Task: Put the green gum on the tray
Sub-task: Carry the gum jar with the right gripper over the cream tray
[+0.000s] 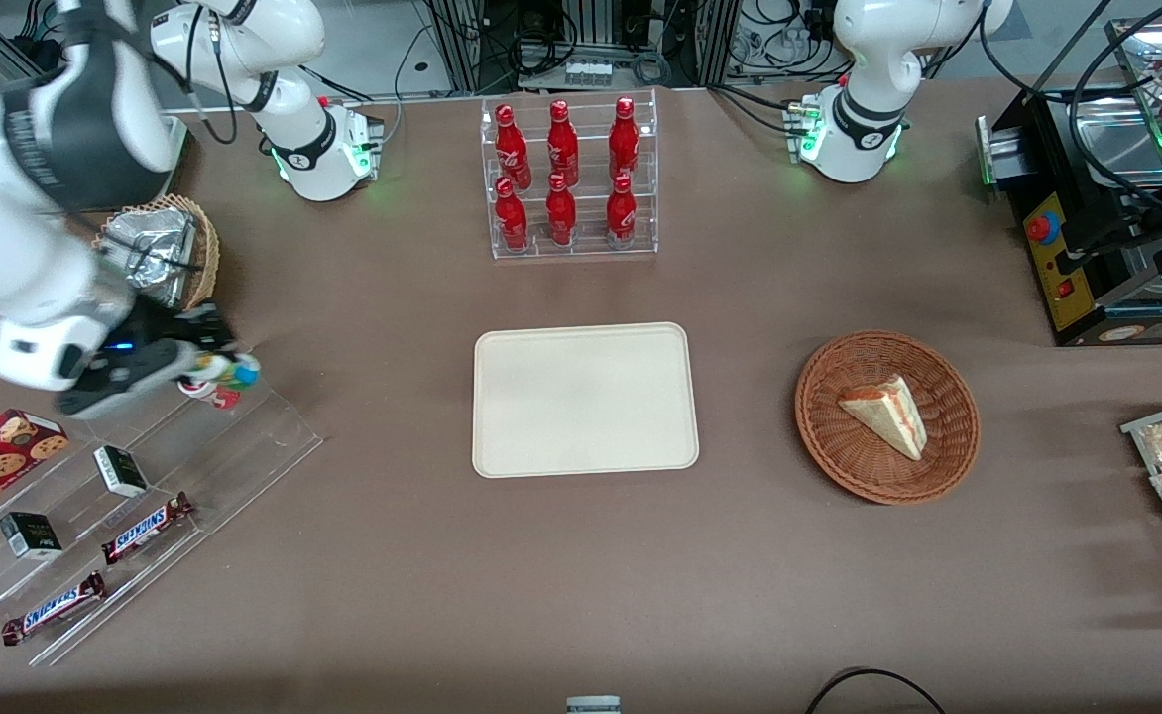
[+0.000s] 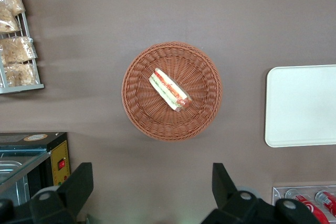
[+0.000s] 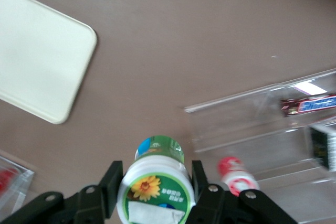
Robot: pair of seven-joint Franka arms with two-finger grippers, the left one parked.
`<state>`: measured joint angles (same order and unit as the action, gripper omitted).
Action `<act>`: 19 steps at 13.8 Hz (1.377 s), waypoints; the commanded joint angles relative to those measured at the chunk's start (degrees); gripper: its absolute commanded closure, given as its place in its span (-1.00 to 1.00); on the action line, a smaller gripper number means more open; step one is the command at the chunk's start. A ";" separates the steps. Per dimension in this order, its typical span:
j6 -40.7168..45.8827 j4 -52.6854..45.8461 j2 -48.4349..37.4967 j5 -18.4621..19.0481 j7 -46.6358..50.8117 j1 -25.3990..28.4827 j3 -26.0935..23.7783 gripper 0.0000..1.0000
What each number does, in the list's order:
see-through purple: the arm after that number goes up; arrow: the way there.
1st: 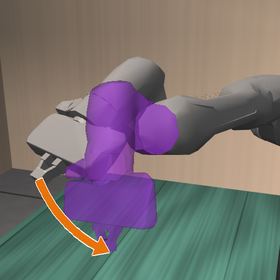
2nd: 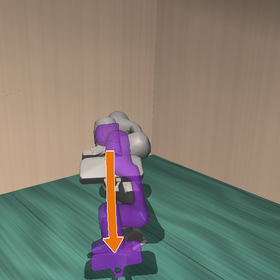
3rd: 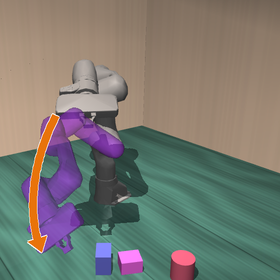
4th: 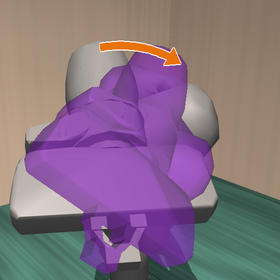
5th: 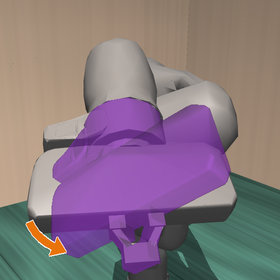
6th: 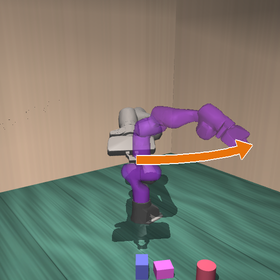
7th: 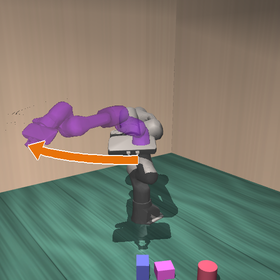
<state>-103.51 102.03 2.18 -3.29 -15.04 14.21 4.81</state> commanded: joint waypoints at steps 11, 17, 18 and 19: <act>-16.63 -7.71 22.32 0.30 50.26 27.61 0.91 1.00; -21.99 -15.62 34.28 0.83 59.41 32.89 1.17 1.00; -22.25 -16.24 35.43 2.05 60.12 33.34 1.26 1.00; -22.78 -16.25 36.13 3.02 60.56 33.51 1.17 1.00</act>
<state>-126.09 89.48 35.30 -2.13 43.62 46.92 5.30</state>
